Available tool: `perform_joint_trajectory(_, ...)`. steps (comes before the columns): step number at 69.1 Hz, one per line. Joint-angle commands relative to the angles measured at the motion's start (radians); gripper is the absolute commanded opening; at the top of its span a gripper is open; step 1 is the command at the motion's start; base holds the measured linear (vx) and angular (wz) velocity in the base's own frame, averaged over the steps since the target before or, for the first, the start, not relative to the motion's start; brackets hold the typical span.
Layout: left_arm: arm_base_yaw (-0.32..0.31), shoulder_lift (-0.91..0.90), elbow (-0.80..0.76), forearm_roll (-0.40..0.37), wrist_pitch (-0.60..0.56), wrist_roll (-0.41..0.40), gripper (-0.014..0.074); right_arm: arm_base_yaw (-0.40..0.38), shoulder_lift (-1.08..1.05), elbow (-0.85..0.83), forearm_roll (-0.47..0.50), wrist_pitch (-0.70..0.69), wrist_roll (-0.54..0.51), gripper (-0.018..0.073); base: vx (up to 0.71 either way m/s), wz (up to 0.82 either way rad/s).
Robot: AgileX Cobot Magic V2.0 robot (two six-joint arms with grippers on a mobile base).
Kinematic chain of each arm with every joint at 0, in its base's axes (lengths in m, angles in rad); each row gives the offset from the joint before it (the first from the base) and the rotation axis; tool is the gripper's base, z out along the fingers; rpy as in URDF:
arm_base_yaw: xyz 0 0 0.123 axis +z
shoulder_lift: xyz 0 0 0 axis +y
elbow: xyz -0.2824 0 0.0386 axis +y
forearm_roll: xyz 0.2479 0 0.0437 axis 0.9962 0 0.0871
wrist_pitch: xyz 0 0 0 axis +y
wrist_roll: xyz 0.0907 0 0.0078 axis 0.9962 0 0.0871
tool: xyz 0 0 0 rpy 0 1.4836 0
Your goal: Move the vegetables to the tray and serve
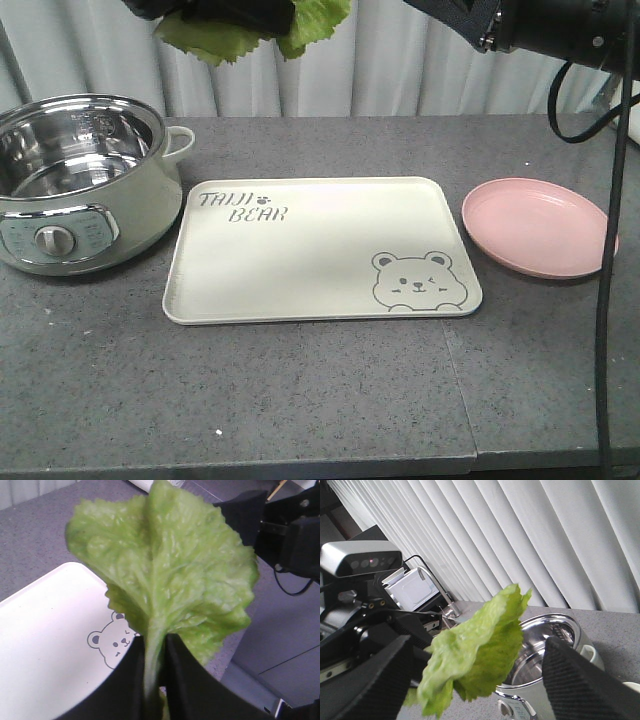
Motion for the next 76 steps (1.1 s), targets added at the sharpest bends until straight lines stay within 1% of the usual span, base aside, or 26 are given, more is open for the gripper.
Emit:
perform_joint_trajectory(1, -0.028, -0.042, -0.028, -0.048, -0.032, 0.007, -0.0007, -0.007, -0.030, -0.034, 0.135, 0.009, -0.001, 0.0517, 0.00, 0.00)
perform_joint_trajectory(13, -0.063, -0.042, -0.028, -0.046, -0.060, 0.013, -0.0007, -0.007, -0.030, -0.034, 0.135, 0.012, 0.012, 0.0513, 0.00, 0.00)
perform_joint_trajectory(19, -0.067, -0.042, -0.028, -0.048, -0.071, 0.013, -0.0007, -0.007, -0.030, -0.034, 0.135, 0.016, 0.015, 0.0475, 0.00, 0.00)
perform_joint_trajectory(27, -0.066, -0.042, -0.028, -0.047, -0.077, 0.013, -0.0007, -0.007, -0.030, -0.034, 0.135, 0.034, 0.019, 0.0324, 0.00, 0.00)
perform_joint_trajectory(31, -0.066, -0.042, -0.028, -0.047, -0.077, 0.013, -0.0007, -0.007, -0.030, -0.034, 0.135, 0.042, 0.019, 0.0200, 0.00, 0.00)
perform_joint_trajectory(39, -0.066, -0.042, -0.028, -0.047, -0.077, 0.013, -0.0006, -0.007, -0.030, -0.034, 0.135, 0.052, 0.005, -0.0012, 0.00, 0.00)
perform_joint_trajectory(53, -0.066, -0.040, -0.028, -0.047, -0.075, 0.013, 0.0005, -0.007, -0.030, -0.034, 0.135, 0.068, 0.005, -0.0010, 0.00, 0.00)
perform_joint_trajectory(62, -0.066, -0.040, -0.028, -0.046, -0.075, 0.013, 0.0053, -0.007, -0.030, -0.034, 0.135, 0.086, 0.005, -0.0010, 0.00, 0.00)
perform_joint_trajectory(72, -0.066, -0.040, -0.028, -0.045, -0.075, 0.011, 0.0177, -0.007, -0.030, -0.034, 0.135, 0.091, 0.005, -0.0010, 0.00, 0.00)
perform_joint_trajectory(76, -0.066, -0.040, -0.028, -0.045, -0.078, 0.002, 0.0260, -0.007, -0.030, -0.034, 0.134, 0.093, 0.005, -0.0010, 0.00, 0.00)
